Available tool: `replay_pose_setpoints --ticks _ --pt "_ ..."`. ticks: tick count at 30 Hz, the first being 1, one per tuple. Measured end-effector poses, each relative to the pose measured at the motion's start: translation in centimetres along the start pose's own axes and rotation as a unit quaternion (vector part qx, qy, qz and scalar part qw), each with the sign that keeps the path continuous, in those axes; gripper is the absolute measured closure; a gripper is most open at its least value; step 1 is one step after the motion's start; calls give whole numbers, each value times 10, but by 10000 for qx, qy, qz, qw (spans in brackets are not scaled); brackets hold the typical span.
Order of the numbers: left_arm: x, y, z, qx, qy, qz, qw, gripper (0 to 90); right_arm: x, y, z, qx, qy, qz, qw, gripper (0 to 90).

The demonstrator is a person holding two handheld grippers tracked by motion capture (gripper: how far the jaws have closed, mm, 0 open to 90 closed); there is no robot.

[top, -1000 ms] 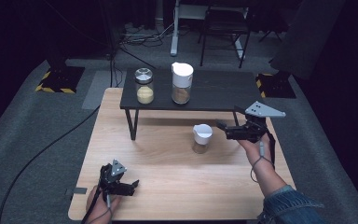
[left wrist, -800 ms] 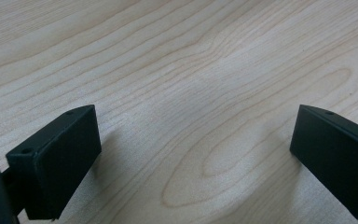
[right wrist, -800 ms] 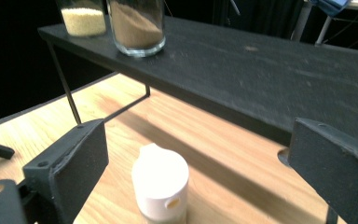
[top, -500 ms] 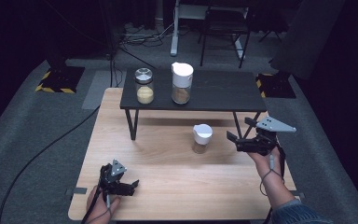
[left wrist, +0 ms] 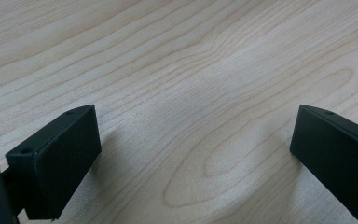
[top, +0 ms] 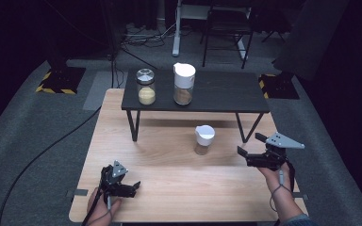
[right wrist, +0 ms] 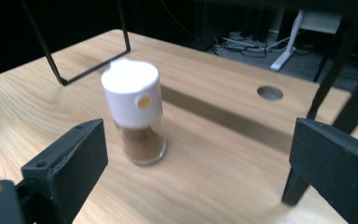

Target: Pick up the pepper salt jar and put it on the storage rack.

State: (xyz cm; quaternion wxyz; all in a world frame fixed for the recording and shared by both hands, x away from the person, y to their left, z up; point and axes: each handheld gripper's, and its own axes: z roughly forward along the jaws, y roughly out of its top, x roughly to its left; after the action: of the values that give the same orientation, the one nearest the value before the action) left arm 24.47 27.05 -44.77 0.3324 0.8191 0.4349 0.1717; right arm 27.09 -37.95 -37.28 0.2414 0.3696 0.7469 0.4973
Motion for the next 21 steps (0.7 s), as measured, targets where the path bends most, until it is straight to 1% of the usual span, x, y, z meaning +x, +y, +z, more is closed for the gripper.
replay_pose_setpoints --ticks 5,6,7,9,10,11,15,16,17,21 --pt "4 -2 -2 16 -60 71 10000 17 -2 -18 -4 71 -57 62 9999 38" --pt "4 -2 -2 16 -60 71 10000 17 -2 -18 -4 71 -57 62 9999 38" --pt "4 -2 -2 16 -59 69 10000 16 -2 -25 -6 114 -105 11 9999 38" --pt "3 -1 -2 12 -52 59 10000 17 -2 -32 -6 174 -123 -29 9998 38" --pt "3 -1 -2 12 -52 59 10000 16 -2 -32 -6 174 -123 -29 9998 38" --pt "3 -1 -2 13 -52 28 10000 17 -3 -38 -5 275 -124 -13 9995 38" --pt "3 -1 -1 8 -36 19 10000 17 -4 -48 -2 530 -128 9 9985 38" --pt "3 -1 -1 8 -36 19 10000 17 -4 -48 -2 530 -128 9 9985 38" --pt "3 -1 -1 8 -35 16 10000 17 -5 -54 2 674 -124 34 9976 38" --pt "3 -1 -1 10 -27 22 10000 17 -7 -64 9 962 -112 79 9953 38"
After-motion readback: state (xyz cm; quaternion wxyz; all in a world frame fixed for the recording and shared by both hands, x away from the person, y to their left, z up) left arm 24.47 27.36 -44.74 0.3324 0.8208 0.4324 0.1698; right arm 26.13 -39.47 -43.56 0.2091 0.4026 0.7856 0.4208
